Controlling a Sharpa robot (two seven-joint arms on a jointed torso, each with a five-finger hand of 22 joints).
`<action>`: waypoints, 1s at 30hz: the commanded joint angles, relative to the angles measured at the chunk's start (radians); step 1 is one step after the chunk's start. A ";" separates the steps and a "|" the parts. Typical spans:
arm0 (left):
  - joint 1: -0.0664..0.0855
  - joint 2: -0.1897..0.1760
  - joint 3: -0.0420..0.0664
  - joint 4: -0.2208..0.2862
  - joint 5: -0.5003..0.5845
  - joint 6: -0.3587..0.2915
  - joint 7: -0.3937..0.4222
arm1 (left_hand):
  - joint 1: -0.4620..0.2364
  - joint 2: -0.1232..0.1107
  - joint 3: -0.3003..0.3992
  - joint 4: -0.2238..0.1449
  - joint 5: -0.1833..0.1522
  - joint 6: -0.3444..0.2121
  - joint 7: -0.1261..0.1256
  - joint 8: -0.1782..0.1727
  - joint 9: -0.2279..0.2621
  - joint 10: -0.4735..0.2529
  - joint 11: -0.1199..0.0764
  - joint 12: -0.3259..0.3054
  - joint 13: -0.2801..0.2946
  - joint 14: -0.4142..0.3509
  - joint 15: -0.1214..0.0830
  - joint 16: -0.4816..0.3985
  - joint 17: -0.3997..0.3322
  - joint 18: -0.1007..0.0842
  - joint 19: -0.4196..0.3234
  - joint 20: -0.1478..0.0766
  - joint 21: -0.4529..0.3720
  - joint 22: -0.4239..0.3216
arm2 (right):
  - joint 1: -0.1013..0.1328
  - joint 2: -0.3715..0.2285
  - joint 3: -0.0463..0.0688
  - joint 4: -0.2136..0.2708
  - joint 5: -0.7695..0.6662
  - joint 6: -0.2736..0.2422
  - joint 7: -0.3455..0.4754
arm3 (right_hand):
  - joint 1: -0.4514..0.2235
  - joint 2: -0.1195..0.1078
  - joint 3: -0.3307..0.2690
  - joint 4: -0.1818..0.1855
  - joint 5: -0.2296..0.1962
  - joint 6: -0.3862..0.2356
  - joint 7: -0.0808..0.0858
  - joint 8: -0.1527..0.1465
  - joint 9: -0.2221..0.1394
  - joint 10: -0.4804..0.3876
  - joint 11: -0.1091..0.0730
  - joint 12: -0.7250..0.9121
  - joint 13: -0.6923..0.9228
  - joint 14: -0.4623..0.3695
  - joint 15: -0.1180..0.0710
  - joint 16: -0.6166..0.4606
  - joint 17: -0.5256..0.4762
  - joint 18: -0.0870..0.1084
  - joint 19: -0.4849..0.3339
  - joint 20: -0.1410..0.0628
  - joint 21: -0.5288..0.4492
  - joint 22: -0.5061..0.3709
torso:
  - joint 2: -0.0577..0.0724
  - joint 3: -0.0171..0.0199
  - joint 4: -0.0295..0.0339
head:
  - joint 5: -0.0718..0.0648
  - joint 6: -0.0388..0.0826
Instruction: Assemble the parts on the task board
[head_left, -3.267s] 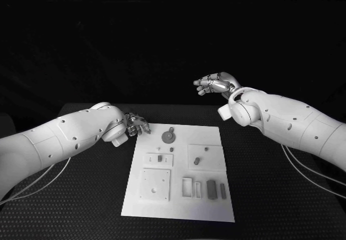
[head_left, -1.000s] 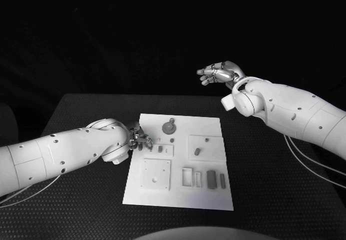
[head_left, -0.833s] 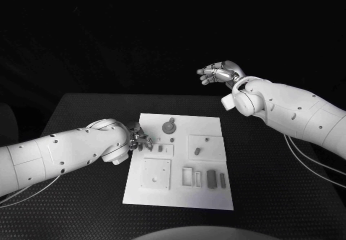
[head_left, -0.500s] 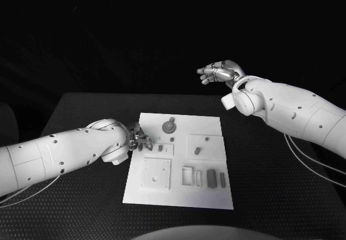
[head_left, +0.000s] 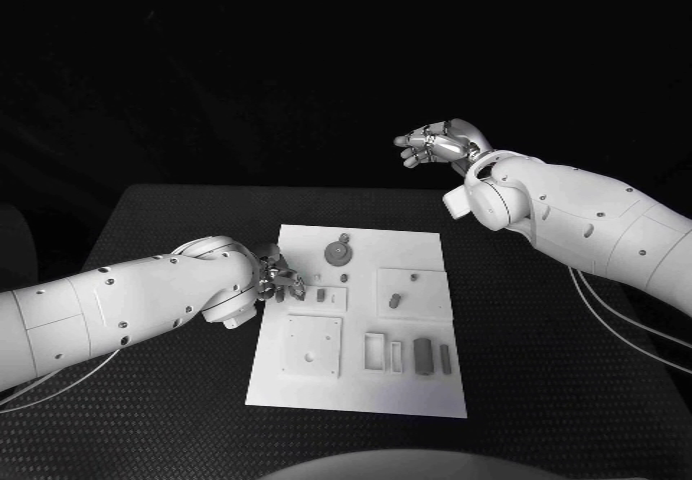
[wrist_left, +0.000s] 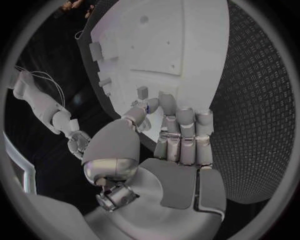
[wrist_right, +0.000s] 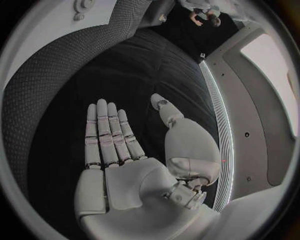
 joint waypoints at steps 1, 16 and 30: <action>-0.006 0.001 -0.004 0.003 -0.002 0.048 -0.020 | 0.001 0.009 0.015 -0.010 0.005 0.051 -0.047 0.089 0.207 0.050 -0.048 0.005 0.001 0.067 -0.077 0.006 0.001 0.010 0.006 -0.128 0.006 0.008 | 0.000 0.001 0.000 0.000 0.001 0.014 0.007 | 0.001 0.006 -0.005 0.003 0.003 -0.009 0.029 0.005 -0.001 0.006 0.002 -0.004 -0.001 -0.002 0.006 -0.004 0.001 0.005 -0.004 0.002 -0.003 0.001 | 0.000 0.0000 -0.0003 | -0.001 0.000; -0.006 0.018 -0.004 0.001 -0.003 0.058 -0.013 | -0.035 0.004 0.009 0.001 -0.112 0.079 -0.051 0.075 0.203 0.051 -0.051 0.024 0.013 0.068 -0.079 0.024 0.000 0.010 0.012 -0.131 0.010 0.009 | 0.000 0.001 0.000 0.000 0.001 0.014 0.007 | 0.002 0.006 -0.005 0.003 0.003 -0.009 0.029 0.005 -0.001 0.006 0.002 -0.004 -0.002 -0.002 0.006 -0.004 0.001 0.005 -0.004 0.002 -0.004 0.001 | 0.000 0.0006 -0.0009 | -0.002 -0.001; -0.006 0.036 -0.004 0.004 -0.082 0.107 -0.012 | -0.036 0.005 0.012 0.004 -0.135 0.085 -0.051 0.069 0.201 0.051 -0.051 0.028 0.014 0.069 -0.079 0.028 -0.002 0.010 0.013 -0.132 0.011 0.009 | 0.000 0.000 0.000 0.006 0.001 0.014 0.006 | 0.002 0.006 -0.005 0.004 0.003 -0.009 0.029 0.005 -0.002 0.006 0.002 -0.004 -0.002 -0.002 0.006 -0.005 0.001 0.005 -0.004 0.002 -0.004 0.002 | 0.000 0.0005 -0.0006 | -0.005 -0.002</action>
